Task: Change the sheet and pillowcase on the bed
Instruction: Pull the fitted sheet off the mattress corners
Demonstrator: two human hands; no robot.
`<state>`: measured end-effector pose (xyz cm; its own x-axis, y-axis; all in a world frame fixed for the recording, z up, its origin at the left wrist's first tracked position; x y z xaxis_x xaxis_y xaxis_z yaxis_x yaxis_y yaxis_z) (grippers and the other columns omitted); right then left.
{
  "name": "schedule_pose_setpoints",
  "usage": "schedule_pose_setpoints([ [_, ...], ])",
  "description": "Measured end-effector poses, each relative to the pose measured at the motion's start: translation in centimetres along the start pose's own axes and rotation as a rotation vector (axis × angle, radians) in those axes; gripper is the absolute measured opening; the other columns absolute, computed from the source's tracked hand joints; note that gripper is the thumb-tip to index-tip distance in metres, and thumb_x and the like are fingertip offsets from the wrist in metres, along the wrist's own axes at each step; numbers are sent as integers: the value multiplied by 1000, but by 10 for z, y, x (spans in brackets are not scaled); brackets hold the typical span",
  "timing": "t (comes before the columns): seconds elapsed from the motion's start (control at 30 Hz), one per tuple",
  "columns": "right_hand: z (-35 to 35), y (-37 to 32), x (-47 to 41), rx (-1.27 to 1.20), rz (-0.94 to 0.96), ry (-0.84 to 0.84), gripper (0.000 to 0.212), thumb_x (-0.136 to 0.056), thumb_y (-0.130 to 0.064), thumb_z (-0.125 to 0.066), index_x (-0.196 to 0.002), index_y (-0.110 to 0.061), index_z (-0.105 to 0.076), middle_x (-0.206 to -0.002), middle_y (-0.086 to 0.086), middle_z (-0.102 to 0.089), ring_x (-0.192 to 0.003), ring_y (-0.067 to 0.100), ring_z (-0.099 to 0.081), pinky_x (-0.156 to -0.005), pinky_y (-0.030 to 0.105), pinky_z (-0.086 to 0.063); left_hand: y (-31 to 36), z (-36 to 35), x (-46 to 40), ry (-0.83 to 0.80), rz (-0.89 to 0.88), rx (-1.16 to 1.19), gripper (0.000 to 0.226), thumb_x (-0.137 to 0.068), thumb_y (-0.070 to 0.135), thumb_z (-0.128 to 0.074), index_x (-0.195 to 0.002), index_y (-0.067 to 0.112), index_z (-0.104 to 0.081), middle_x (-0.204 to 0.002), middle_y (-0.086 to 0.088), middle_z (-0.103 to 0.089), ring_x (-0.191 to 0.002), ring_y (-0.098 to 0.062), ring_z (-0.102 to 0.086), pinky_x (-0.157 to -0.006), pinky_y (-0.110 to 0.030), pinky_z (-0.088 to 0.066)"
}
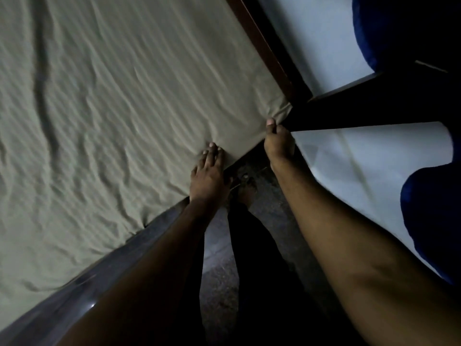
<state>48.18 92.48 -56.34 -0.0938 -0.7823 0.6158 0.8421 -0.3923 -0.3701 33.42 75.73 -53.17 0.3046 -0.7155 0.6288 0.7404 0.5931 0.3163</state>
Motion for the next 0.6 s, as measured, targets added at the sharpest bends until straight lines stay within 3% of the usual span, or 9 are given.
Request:
schedule_pose_setpoints([
  [0.3, 23, 1, 15, 22, 54, -1, 52, -108, -40, -34, -128, -3, -64, -131, 22, -61, -122, 40, -54, -99, 41, -42, 23, 24, -1, 19, 19, 18, 66, -95, 37, -60, -150, 13, -34, -156, -13, -33, -138, -36, -39, -108, -47, -36],
  [0.43, 38, -6, 32, -18, 85, -3, 48, -108, -37, -38, -130, -2, -63, -133, 24, -59, -123, 40, -52, -99, 39, -40, 41, 32, 7, -5, 20, 84, 68, -95, 38, -59, -152, 12, -31, -148, -15, -42, -133, -36, -44, -104, -46, -38],
  [0.6, 52, -24, 65, -111, 150, -23, 48, -106, -38, -43, -114, 2, -68, -119, 25, -65, -112, 40, -59, -93, 41, -45, 62, 45, 32, 10, 15, 165, 77, -93, 38, -63, -155, 14, -25, -147, -13, -43, -129, -36, -48, -100, -49, -42],
])
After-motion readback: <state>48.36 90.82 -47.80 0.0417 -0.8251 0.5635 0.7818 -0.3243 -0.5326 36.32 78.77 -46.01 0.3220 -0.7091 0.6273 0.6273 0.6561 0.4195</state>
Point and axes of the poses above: each hand's wrist, its own x-axis away from the middle knuckle, its own z-axis out of the back of the hand, y = z × x, the point moved 9 cm from there along -x, towards the middle knuckle
